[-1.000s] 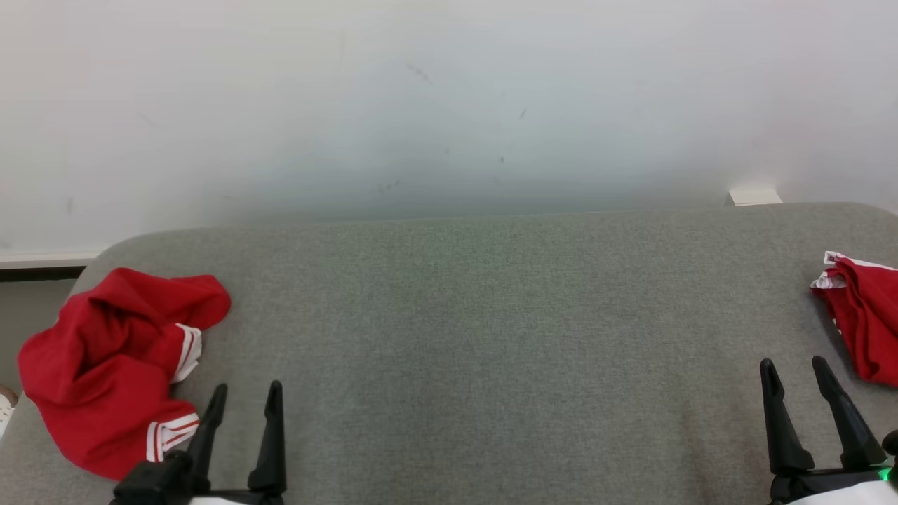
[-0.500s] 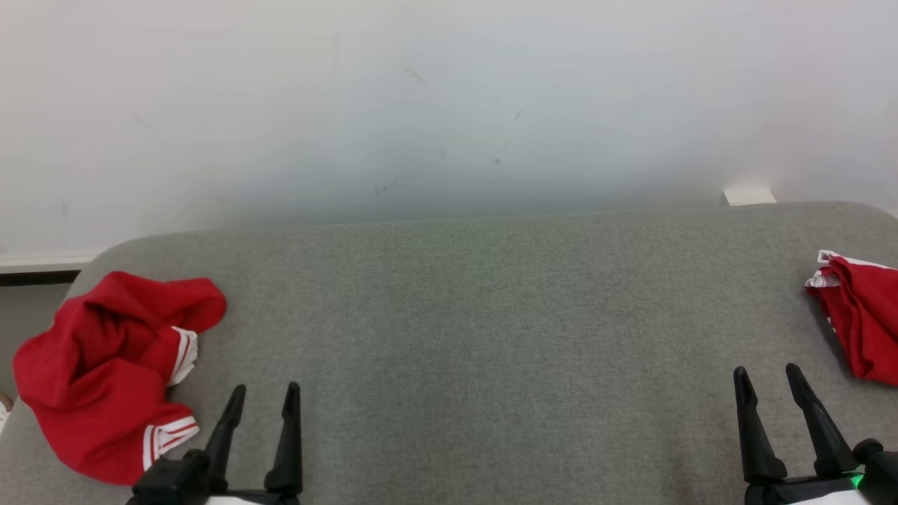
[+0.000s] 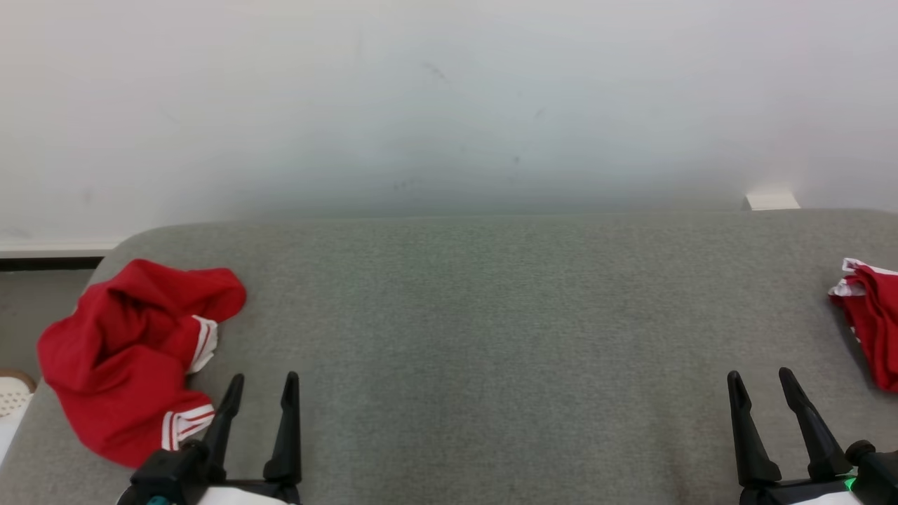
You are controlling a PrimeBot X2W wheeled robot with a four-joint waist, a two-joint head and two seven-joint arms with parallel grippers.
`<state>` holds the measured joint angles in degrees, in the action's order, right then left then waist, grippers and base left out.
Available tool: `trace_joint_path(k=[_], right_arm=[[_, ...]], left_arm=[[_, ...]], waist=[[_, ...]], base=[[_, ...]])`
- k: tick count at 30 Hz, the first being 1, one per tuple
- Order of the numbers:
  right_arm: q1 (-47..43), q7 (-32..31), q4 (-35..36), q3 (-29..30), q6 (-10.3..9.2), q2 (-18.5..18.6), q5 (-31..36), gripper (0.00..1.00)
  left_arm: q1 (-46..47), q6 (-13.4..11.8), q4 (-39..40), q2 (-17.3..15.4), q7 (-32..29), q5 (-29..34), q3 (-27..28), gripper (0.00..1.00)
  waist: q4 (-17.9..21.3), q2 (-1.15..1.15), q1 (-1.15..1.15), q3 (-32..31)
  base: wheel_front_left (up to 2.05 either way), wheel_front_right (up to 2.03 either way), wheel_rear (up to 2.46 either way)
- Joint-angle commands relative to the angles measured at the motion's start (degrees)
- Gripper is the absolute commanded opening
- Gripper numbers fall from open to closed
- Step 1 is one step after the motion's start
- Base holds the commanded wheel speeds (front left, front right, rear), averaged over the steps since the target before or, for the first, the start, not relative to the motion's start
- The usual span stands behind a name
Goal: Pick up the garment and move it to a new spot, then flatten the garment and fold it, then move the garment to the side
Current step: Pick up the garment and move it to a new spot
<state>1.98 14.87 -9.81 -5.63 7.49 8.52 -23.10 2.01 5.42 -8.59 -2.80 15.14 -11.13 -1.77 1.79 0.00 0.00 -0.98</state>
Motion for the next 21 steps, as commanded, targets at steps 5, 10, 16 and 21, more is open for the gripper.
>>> trace_joint_path(k=[5,10,16,21], right_arm=[[0.26,0.12,-0.93,-1.05,-0.01,-0.2,-0.6,1.0],[1.56,0.19,-2.78,-3.54,-0.01,-0.43,-0.95,1.0],[2.46,0.27,-6.36,-5.62,-0.02,-0.76,-1.45,1.0],[2.31,0.29,-7.0,-5.43,-0.02,-1.59,-1.41,1.0]], left_arm=[[0.71,0.09,-0.22,-0.21,-0.01,1.33,1.6,1.0],[1.04,0.11,-0.32,-0.2,-0.02,2.03,3.46,1.0],[1.28,-0.24,-0.96,-0.2,-0.02,1.62,4.38,1.0],[0.7,-0.65,-1.51,-0.19,-0.02,1.34,5.34,1.0]], waist=[[-3.08,0.0,0.0,0.12],[-6.52,0.0,0.0,0.43],[-11.69,0.0,0.0,0.64],[-15.38,0.0,0.0,0.9]], base=[[0.0,0.0,0.0],[0.0,0.0,0.0],[0.0,0.0,0.0],[0.0,0.0,0.0]])
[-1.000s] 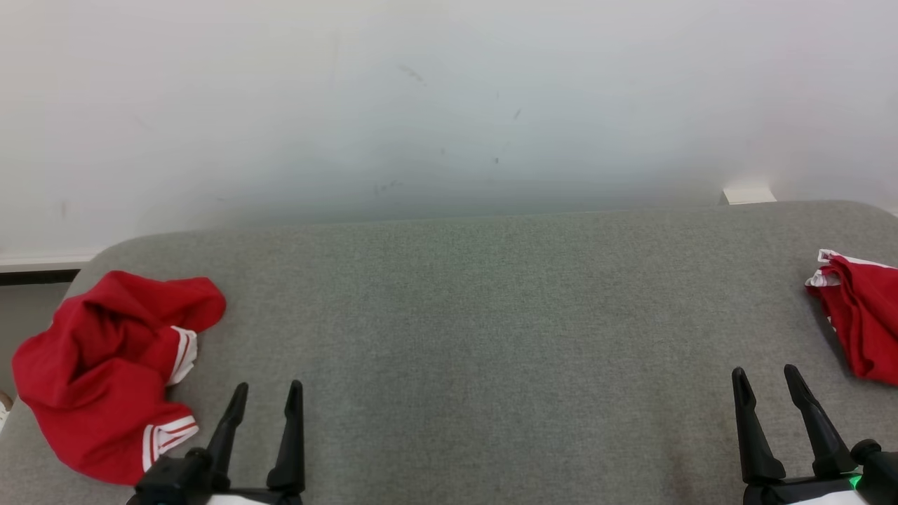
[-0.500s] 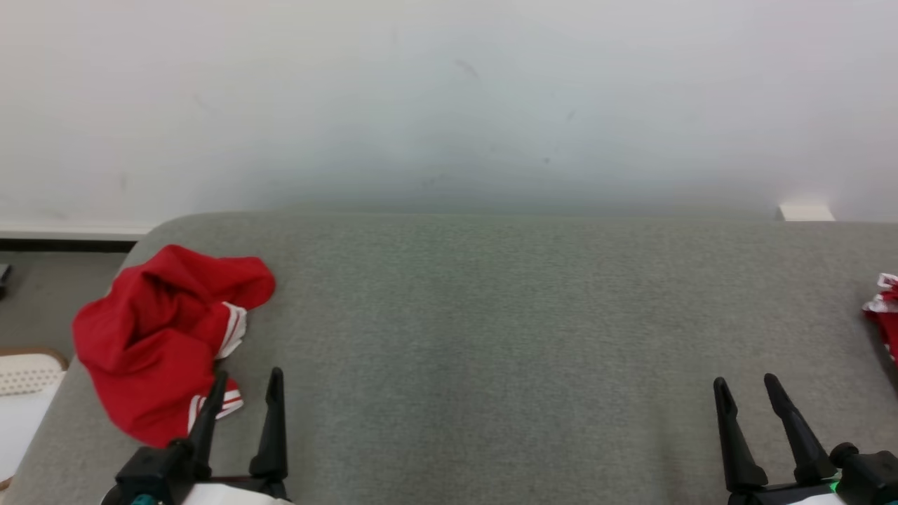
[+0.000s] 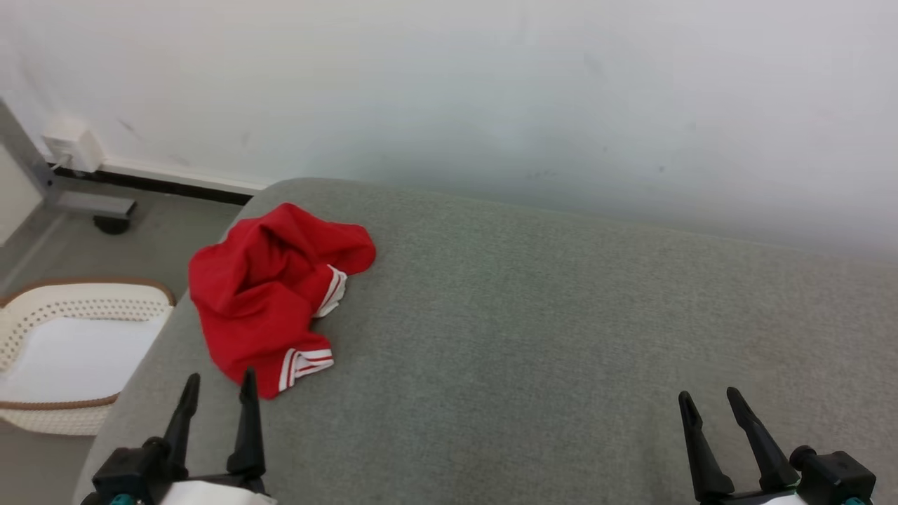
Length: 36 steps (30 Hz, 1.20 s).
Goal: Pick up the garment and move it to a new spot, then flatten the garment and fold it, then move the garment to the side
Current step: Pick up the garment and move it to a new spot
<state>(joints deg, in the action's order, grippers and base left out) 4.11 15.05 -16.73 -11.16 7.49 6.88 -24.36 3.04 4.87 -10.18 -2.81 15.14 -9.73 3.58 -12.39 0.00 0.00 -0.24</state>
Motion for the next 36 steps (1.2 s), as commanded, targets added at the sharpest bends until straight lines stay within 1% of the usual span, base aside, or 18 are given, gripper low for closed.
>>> trace_joint_path(k=[1,5,9,16,21,24,27,32,36], right_arm=[[0.09,0.11,0.01,0.07,-0.02,-0.1,-0.06,1.0],[-0.24,0.11,0.69,0.49,-0.02,-0.52,0.31,1.0],[0.0,0.05,1.14,0.59,-0.01,-0.62,0.64,1.0],[0.37,0.06,1.56,-0.07,-0.02,-0.92,0.81,1.0],[1.09,0.06,2.72,-0.53,-0.02,-0.28,0.98,1.0],[2.0,0.06,3.48,-0.58,-0.02,0.13,1.31,1.0],[2.95,0.06,4.45,-0.53,-0.02,0.4,1.56,1.0],[4.99,0.04,5.84,-0.95,-0.01,0.19,2.01,1.0],[6.57,0.04,6.8,-1.8,-0.02,-0.24,2.17,1.0]], left_arm=[[-0.47,-0.15,0.02,-0.18,-0.01,-0.11,0.39,1.0],[-0.68,-0.22,-0.24,-0.18,-0.01,-0.29,0.84,1.0],[-0.33,0.0,-0.33,-0.18,-0.02,-0.27,0.75,1.0],[0.37,0.05,-0.43,-0.18,-0.02,-0.15,1.31,1.0],[3.95,0.24,-1.4,-0.34,-0.02,0.31,1.02,1.0],[8.89,0.73,-4.13,-2.02,-1.63,-0.61,0.9,1.0],[14.47,1.14,-6.37,-4.46,-5.96,-1.26,1.05,1.0],[23.03,1.49,-10.46,-8.73,-13.33,-4.32,3.04,1.0],[28.11,1.9,-15.29,-12.4,-18.96,-6.73,4.47,1.0]], waist=[[-1.72,0.0,0.0,0.18],[-3.75,0.0,0.0,0.26],[-4.92,0.0,0.0,0.34],[-5.04,0.0,0.0,0.55],[-4.4,0.0,0.0,1.79],[-3.65,0.0,0.0,2.93],[-2.07,0.0,0.0,4.59],[2.3,0.0,0.0,8.4],[6.43,0.0,0.0,11.47]], base=[[0.0,0.0,0.0],[0.0,0.0,0.0],[0.0,0.0,0.0],[0.0,0.0,0.0],[0.0,0.0,0.0],[0.0,0.0,0.0],[0.0,0.0,0.0],[0.0,0.0,0.0],[0.0,0.0,0.0]])
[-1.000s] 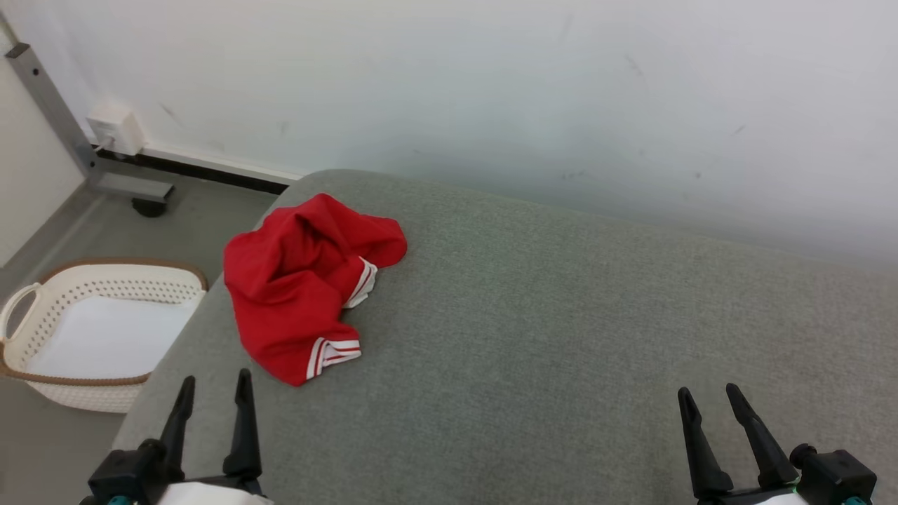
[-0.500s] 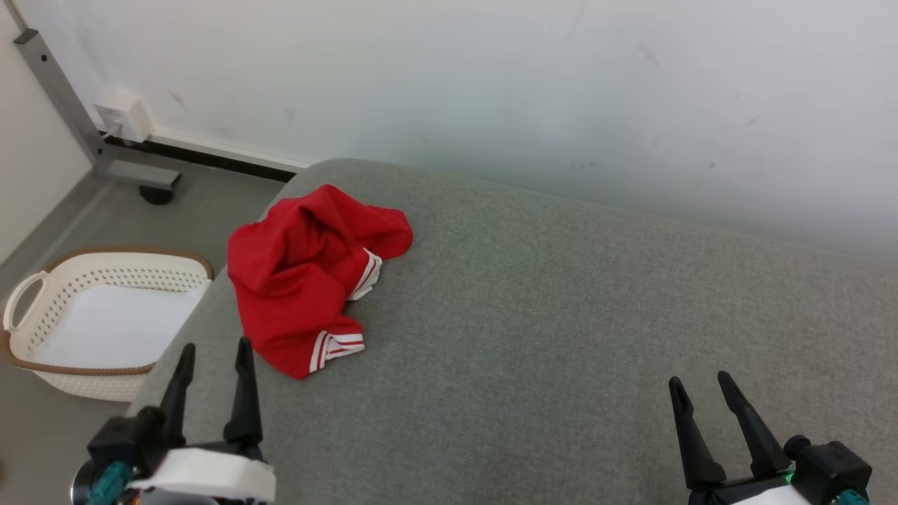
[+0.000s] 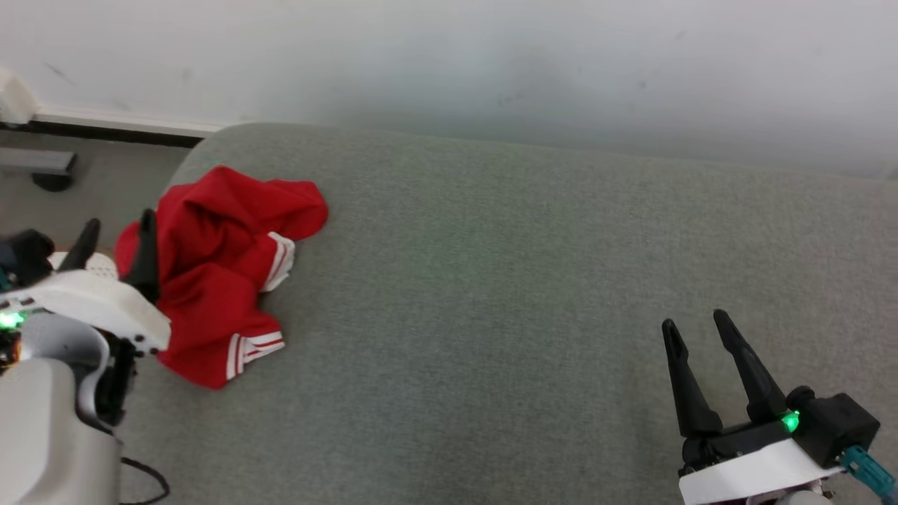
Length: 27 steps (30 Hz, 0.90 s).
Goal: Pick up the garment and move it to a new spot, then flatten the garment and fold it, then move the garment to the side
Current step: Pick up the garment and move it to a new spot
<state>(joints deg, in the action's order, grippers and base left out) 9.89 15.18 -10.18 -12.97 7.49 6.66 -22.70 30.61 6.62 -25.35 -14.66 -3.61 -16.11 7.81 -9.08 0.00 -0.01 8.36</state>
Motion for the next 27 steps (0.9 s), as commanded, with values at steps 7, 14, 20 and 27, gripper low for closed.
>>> trace_joint_path(k=[7,14,20,27], right_arm=[[2.9,-0.09,0.7,-0.74,-0.02,-0.57,-0.05,1.0],[3.35,-0.09,0.14,-1.19,-0.01,-1.34,-0.55,1.0],[2.85,-0.09,-0.27,-1.29,-0.02,-1.61,-0.5,1.0],[1.34,-0.09,-0.67,-0.69,-0.02,-1.72,-0.15,1.0]], left_arm=[[5.05,0.38,-12.19,-6.89,-7.45,-2.09,1.34,1.0],[5.33,-0.09,-23.55,-10.03,-8.68,-3.5,2.61,1.0],[5.44,0.2,-28.09,-10.69,-5.15,-4.06,2.34,0.0],[7.29,0.67,-28.66,-10.75,0.04,-2.09,-1.18,0.0]], waist=[[9.8,0.0,0.01,6.36],[13.99,0.0,0.01,6.44],[14.75,0.0,0.01,5.42],[13.54,0.0,0.01,1.95]], base=[[0.0,0.0,0.0],[0.0,0.0,0.0],[0.0,0.0,0.0],[0.0,0.0,0.0]])
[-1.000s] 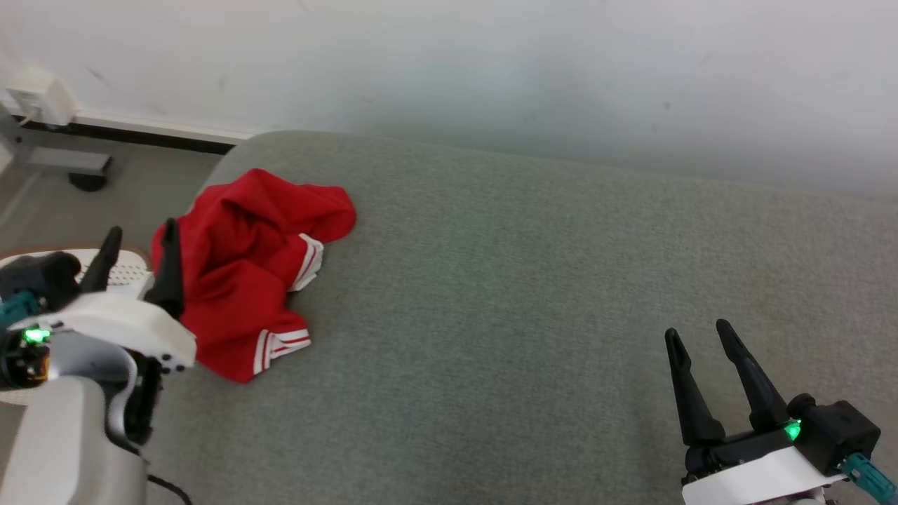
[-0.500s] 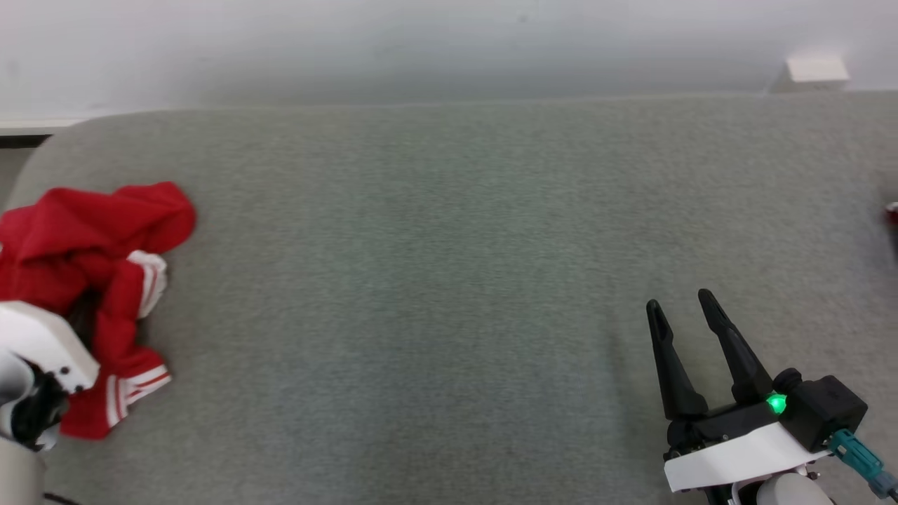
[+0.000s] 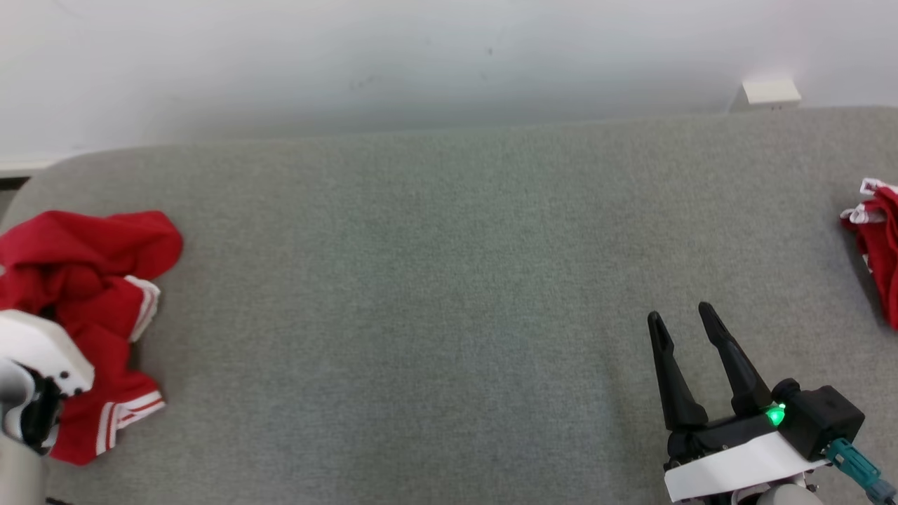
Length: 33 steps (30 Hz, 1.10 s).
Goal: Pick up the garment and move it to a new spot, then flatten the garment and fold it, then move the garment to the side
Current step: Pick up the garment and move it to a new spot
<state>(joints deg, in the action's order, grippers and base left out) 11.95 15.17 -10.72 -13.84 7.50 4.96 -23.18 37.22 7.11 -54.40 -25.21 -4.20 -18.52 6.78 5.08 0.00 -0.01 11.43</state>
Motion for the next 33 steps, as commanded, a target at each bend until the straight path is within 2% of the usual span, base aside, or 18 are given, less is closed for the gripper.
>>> trace_joint_path(k=[1,6,11,17,23,28,33], right_arm=[[-0.85,-0.09,-0.18,0.25,-0.03,0.03,0.35,1.0],[-2.36,-0.08,-0.43,0.94,-0.03,0.4,0.25,1.0],[-4.05,-0.08,-0.01,2.18,-0.03,1.04,0.19,1.0],[-5.2,-0.08,0.73,3.13,-0.03,1.39,0.15,1.0],[-5.45,-0.08,1.53,4.14,-0.03,1.27,-0.07,1.0],[-5.27,-0.08,1.73,4.04,-0.03,1.31,-0.23,1.0],[-4.01,-0.09,1.51,3.26,-0.03,1.34,-0.46,1.0]], left_arm=[[0.99,0.27,0.86,0.07,1.18,0.61,-1.03,0.0],[2.86,0.37,5.79,1.96,2.17,0.58,-6.24,0.0],[2.78,0.31,15.31,3.49,0.19,-2.94,-13.15,0.0],[0.68,0.31,29.3,4.7,-3.44,-7.52,-18.86,0.0],[-3.26,0.23,39.92,8.11,-7.13,-10.25,-22.61,0.0],[-7.18,-0.35,40.85,10.75,-5.63,-8.08,-26.53,0.0],[-10.35,-0.64,33.2,14.81,0.39,-7.48,-29.49,0.0]], waist=[[-0.89,0.0,0.01,-1.88],[-2.01,0.0,0.01,-5.73],[-1.9,0.0,0.01,-9.21],[0.65,0.0,0.01,-11.23],[5.16,0.0,0.01,-11.24],[9.48,0.0,0.01,-10.18],[13.35,0.0,0.01,-8.6]], base=[[0.0,0.0,0.0],[0.0,0.0,0.0],[0.0,0.0,0.0],[0.0,0.0,0.0],[0.0,0.0,0.0],[0.0,0.0,0.0],[0.0,0.0,0.0]])
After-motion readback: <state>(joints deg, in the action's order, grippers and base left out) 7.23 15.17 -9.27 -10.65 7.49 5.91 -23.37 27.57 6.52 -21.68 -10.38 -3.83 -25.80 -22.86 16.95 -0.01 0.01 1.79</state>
